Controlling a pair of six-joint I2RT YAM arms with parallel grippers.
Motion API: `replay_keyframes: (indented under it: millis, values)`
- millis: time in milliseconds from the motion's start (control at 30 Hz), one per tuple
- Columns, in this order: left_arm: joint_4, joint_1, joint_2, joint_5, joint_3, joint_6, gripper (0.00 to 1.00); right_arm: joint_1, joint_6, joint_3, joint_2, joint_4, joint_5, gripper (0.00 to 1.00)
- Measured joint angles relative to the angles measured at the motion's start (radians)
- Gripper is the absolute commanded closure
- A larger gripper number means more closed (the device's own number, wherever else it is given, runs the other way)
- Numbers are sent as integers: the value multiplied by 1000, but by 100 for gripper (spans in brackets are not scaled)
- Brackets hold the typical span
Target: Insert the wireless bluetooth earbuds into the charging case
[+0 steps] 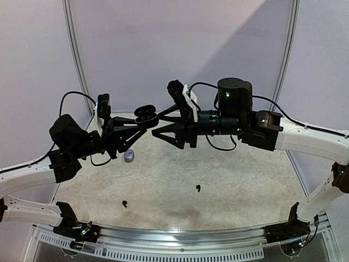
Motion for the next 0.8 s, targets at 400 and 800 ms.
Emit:
replay_keyframes:
  millis: [400,800]
  values:
    - [-82,0,-92,-218,-152,182,100,-10,439,103,-45,-502,607,40]
    - [-37,0,-100,-227,-320,282,100,-21,922,296,387,-1043,640,39]
